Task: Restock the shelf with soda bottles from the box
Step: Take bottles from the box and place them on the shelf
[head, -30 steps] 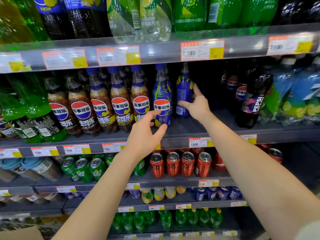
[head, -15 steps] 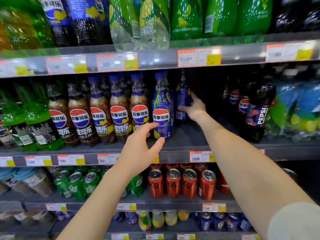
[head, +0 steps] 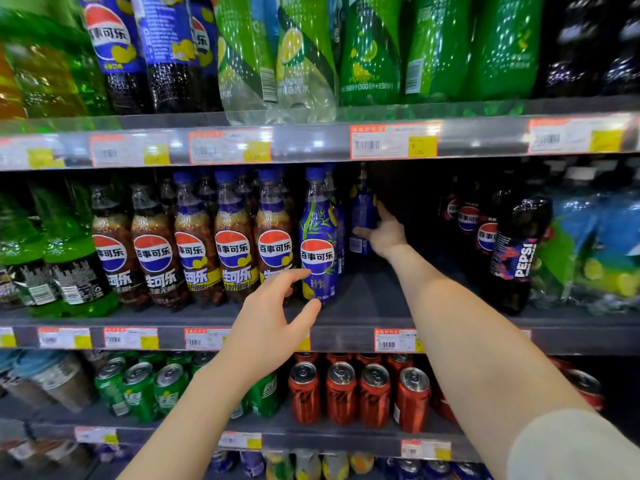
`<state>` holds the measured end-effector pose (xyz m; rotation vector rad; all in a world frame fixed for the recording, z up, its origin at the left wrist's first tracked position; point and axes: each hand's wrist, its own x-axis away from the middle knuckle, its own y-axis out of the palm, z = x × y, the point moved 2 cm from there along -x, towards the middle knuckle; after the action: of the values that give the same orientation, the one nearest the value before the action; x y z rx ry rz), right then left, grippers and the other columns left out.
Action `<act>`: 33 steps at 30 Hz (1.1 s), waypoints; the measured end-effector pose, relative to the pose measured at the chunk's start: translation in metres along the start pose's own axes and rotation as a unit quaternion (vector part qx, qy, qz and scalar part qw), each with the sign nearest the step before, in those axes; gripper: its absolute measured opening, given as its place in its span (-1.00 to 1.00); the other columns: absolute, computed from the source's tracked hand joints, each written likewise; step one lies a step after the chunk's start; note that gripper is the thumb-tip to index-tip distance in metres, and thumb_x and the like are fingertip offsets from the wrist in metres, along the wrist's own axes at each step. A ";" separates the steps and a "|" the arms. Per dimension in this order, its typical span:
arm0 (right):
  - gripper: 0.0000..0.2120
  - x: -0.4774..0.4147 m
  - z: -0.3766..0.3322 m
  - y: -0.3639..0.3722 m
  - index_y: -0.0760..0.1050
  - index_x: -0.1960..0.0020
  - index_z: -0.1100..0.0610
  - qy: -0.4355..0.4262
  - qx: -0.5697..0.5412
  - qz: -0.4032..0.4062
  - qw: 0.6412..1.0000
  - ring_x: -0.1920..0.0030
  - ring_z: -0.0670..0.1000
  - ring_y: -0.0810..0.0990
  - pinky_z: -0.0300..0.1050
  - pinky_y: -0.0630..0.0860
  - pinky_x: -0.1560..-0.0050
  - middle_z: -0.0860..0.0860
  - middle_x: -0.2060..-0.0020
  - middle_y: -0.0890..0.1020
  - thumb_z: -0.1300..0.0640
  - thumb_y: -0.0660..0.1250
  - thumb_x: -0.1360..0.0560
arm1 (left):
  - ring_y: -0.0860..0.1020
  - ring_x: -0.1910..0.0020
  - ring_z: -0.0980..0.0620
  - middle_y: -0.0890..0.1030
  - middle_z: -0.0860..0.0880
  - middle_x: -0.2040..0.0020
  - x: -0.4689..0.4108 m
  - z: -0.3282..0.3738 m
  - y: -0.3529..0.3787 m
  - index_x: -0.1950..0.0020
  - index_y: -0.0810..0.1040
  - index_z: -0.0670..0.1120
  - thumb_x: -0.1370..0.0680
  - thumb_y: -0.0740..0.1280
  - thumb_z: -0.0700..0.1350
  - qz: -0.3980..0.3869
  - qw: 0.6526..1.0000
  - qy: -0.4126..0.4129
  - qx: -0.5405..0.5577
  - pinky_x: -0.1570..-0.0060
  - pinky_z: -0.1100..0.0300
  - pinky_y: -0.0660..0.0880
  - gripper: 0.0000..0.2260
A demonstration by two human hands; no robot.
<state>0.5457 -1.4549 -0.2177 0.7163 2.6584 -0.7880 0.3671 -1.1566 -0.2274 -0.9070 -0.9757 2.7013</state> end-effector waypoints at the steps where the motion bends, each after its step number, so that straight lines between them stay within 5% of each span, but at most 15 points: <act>1: -0.14 -0.002 0.000 0.002 0.26 -0.59 -0.02 -0.002 0.000 -0.003 1.000 -0.32 0.11 0.58 -0.11 0.45 -0.35 0.08 -0.35 0.60 0.08 0.59 -0.40 | 0.51 -0.30 0.19 0.53 0.23 -0.35 0.001 0.000 0.000 -0.46 0.45 0.19 -0.58 0.41 0.10 -0.002 1.000 -0.002 0.001 -0.29 0.18 0.45 -0.56; 13: -0.11 -0.013 0.004 0.005 0.29 -0.57 -0.05 0.012 -0.034 -0.034 0.999 -0.29 0.08 0.61 0.05 0.49 -0.38 0.04 -0.32 0.62 0.05 0.61 -0.34 | 0.50 -0.30 0.23 0.50 0.30 -0.37 0.000 0.003 0.002 -0.48 0.41 0.22 -0.59 0.40 0.09 0.005 1.000 -0.012 0.025 -0.22 0.25 0.43 -0.54; 17: -0.05 -0.031 0.024 0.010 0.30 -0.54 -0.13 0.024 -0.055 -0.040 0.997 -0.26 0.08 0.63 0.10 0.52 -0.36 0.00 -0.29 0.63 -0.08 0.60 -0.21 | 0.50 -0.29 0.29 0.49 0.33 -0.35 0.002 0.003 0.001 -0.48 0.40 0.22 -0.59 0.41 0.08 0.013 0.999 -0.008 0.035 -0.12 0.47 0.37 -0.54; 21: -0.13 -0.015 0.005 0.004 0.31 -0.55 -0.01 0.026 -0.055 -0.042 0.997 -0.27 0.07 0.61 0.08 0.48 -0.39 0.05 -0.31 0.61 0.10 0.62 -0.33 | 0.52 -0.26 0.30 0.52 0.36 -0.31 0.003 0.002 0.005 -0.45 0.45 0.20 -0.60 0.41 0.04 0.015 0.999 -0.012 0.050 -0.08 0.55 0.37 -0.58; 29: -0.30 0.035 -0.036 -0.017 0.46 -0.42 0.00 0.030 0.078 -0.007 0.996 -0.23 0.15 0.63 -0.15 0.50 -0.12 0.06 -0.26 0.66 0.02 0.62 -0.33 | 0.51 -0.26 0.26 0.52 0.29 -0.28 -0.004 0.010 0.003 -0.46 0.45 0.13 -0.62 0.38 0.02 -0.019 0.999 -0.008 0.039 -0.20 0.36 0.41 -0.59; 33: -0.35 0.058 -0.045 -0.033 0.42 -0.50 0.04 0.043 0.140 -0.009 0.989 -0.33 0.16 0.57 -0.12 0.46 -0.28 0.10 -0.34 0.61 0.06 0.52 -0.45 | 0.49 -0.30 0.16 0.52 0.19 -0.32 -0.007 0.016 -0.004 -0.48 0.43 0.10 -0.63 0.36 0.03 -0.053 0.999 0.005 -0.007 -0.27 0.19 0.43 -0.58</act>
<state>0.4739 -1.4307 -0.1893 0.8113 2.6623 -1.1770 0.3633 -1.1641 -0.2112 -0.8455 -1.0119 2.6033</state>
